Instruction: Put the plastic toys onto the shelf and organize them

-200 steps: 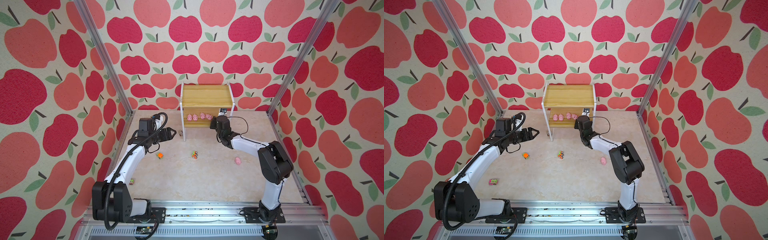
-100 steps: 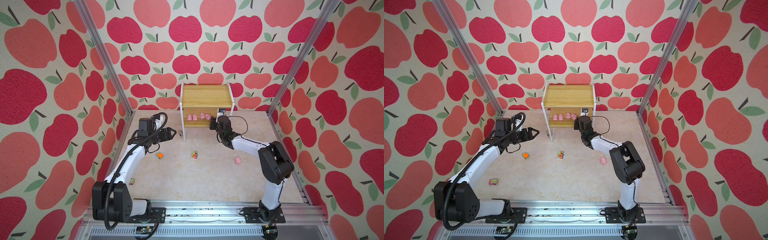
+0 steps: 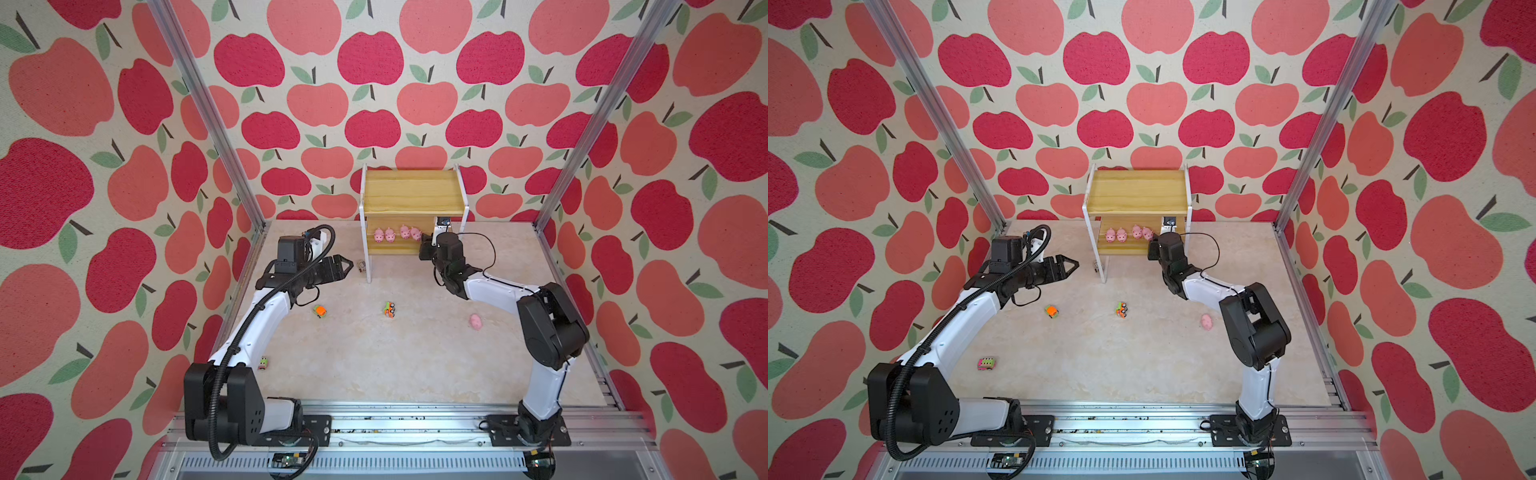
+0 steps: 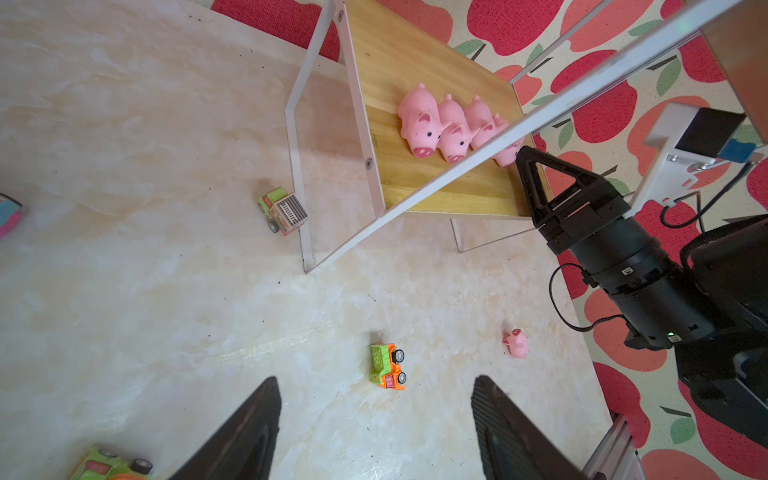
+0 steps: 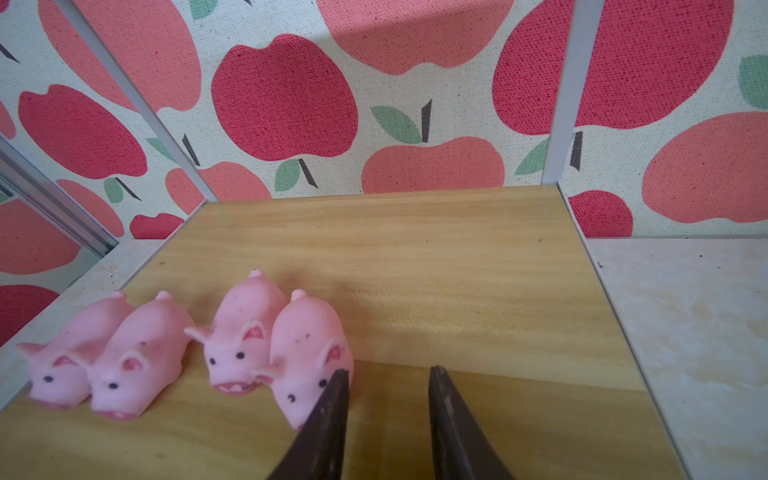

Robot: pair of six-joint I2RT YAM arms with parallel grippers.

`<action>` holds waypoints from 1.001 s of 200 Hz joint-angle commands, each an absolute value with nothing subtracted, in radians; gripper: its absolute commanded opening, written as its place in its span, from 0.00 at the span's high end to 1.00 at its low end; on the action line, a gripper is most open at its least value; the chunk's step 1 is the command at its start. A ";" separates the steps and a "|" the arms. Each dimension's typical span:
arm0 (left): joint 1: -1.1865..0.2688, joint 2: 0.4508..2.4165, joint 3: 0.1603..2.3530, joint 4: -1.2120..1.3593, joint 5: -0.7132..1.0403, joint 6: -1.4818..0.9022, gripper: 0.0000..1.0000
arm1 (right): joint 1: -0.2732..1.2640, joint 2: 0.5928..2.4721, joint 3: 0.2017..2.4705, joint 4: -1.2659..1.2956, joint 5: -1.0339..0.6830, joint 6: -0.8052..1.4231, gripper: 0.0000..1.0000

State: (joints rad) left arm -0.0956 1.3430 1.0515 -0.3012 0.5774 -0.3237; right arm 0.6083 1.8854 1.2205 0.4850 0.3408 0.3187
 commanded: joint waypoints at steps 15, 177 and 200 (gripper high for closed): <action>-0.091 1.352 1.044 -0.277 0.594 -0.306 0.25 | 0.614 1.895 1.189 0.400 0.305 0.315 0.64; -0.091 1.341 1.042 -0.274 0.594 -0.308 0.25 | 0.645 1.859 1.175 0.403 0.333 0.284 0.64; -0.091 1.339 1.042 -0.274 0.592 -0.307 0.25 | 0.642 1.847 1.186 0.401 0.336 0.268 0.64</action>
